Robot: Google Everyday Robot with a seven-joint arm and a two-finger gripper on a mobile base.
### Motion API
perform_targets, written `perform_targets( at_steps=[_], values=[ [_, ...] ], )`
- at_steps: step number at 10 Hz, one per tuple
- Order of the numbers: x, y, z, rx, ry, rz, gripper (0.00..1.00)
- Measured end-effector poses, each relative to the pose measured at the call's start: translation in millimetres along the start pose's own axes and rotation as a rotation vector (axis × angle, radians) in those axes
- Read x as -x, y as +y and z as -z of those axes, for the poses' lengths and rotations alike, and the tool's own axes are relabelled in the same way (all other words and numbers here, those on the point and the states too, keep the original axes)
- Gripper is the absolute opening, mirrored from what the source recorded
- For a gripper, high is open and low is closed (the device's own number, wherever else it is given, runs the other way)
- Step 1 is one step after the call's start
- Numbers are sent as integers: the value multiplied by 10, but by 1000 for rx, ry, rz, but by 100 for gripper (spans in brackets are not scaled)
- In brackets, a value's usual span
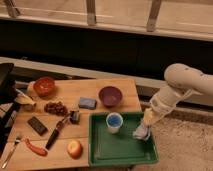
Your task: Place towel in tray
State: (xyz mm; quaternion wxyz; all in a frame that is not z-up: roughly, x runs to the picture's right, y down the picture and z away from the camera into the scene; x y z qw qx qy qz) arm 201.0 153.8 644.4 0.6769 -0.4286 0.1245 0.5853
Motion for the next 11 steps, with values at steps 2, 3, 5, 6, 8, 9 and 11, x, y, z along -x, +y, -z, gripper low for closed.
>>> perform_targets(
  at_steps=[2,3,5,6,8,9,11],
  values=[
    [-9,-9,-2,1,2,-3,32],
    [-6,-5,-2,1,2,-2,32],
    [-6,-6,-5,1,2,-3,32],
    [-1,-2,-1,0,-1,-2,32],
    [89,55,-1,12,-25,21,32],
    [203,144,-57,28,-29,41,32],
    [319,214,-181,74,-22,57,32]
  ],
)
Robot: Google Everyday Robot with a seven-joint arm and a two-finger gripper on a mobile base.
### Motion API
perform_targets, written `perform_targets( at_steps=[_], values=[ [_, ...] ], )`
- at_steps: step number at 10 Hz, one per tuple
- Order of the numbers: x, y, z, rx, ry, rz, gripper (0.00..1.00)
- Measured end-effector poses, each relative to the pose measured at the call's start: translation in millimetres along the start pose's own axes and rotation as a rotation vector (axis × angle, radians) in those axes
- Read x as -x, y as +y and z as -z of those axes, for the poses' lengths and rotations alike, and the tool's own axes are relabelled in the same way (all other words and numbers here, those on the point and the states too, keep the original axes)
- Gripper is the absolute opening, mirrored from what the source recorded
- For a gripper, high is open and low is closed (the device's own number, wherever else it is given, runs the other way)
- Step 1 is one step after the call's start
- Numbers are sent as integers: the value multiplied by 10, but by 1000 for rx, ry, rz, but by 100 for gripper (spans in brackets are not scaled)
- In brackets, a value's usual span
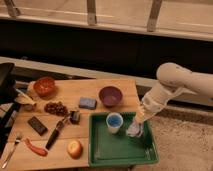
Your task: Place towel in tray
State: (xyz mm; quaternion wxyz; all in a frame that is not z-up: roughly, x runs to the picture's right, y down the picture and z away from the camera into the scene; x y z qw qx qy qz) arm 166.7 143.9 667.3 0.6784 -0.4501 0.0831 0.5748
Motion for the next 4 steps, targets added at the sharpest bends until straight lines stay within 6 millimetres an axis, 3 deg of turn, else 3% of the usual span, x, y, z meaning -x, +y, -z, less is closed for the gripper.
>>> perform_targets(
  at_steps=[4],
  values=[
    [5,-19,-40,27,3,1,32]
  ],
)
